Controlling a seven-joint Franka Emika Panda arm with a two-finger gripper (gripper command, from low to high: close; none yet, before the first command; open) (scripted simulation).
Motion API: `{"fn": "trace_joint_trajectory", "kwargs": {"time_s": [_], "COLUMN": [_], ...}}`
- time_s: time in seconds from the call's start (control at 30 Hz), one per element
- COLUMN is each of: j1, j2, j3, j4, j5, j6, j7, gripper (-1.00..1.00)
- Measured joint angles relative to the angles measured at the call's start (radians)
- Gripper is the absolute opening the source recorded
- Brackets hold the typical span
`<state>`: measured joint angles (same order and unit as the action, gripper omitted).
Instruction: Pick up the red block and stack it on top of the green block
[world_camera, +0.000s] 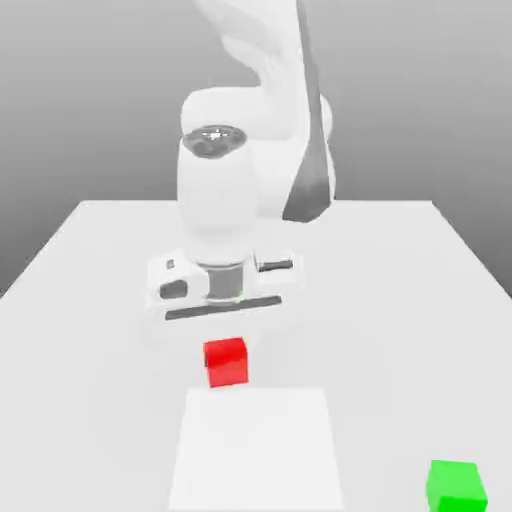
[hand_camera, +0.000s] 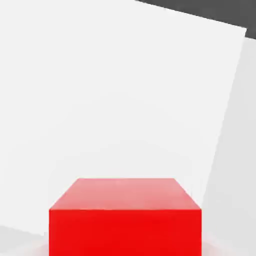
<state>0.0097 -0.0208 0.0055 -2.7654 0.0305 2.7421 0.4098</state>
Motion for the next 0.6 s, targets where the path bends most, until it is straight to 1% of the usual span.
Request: {"fn": "trace_joint_trajectory", "kwargs": {"time_s": [0.2, 0.43, 0.57, 0.6], "j1": [0.132, 0.257, 0.290, 0.295], "j2": [0.119, 0.262, 0.393, 0.415], "j3": [0.055, 0.133, 0.122, 0.117], "j4": [0.217, 0.467, 0.505, 0.507], "j5": [-0.011, -0.081, -0.122, -0.128], "j6": [-0.098, -0.207, -0.114, -0.094], "j7": [0.033, 0.113, 0.146, 0.150], "gripper": [-1.00, -1.00, -1.00, 1.00]}}
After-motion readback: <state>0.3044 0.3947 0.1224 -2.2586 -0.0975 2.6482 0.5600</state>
